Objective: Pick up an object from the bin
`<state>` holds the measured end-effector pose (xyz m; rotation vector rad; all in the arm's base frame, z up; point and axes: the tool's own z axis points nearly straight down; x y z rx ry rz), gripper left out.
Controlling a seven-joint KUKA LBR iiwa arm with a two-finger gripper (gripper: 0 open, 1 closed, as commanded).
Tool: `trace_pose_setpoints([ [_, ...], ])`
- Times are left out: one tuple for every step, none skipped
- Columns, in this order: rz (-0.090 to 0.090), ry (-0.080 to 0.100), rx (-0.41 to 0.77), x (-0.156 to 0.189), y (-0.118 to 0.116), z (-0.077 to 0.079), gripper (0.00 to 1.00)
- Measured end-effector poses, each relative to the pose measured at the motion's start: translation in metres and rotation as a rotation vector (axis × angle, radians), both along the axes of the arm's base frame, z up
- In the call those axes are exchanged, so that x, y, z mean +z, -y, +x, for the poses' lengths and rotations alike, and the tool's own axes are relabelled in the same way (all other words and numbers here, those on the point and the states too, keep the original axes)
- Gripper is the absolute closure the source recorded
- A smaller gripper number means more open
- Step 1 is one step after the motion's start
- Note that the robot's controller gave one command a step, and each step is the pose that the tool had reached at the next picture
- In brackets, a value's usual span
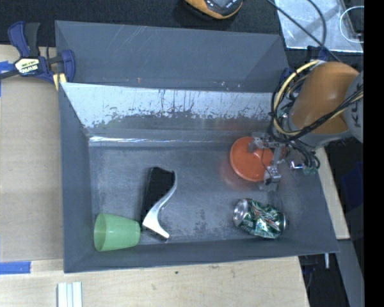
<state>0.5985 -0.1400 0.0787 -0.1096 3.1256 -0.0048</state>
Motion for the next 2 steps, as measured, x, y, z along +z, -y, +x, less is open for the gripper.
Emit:
trace_pose_setpoints([
  [0.004, -0.003, 0.018, -0.008, -0.076, -0.055, 0.00],
  [-0.002, 0.005, 0.052, -0.008, -0.034, -0.021, 1.00],
])
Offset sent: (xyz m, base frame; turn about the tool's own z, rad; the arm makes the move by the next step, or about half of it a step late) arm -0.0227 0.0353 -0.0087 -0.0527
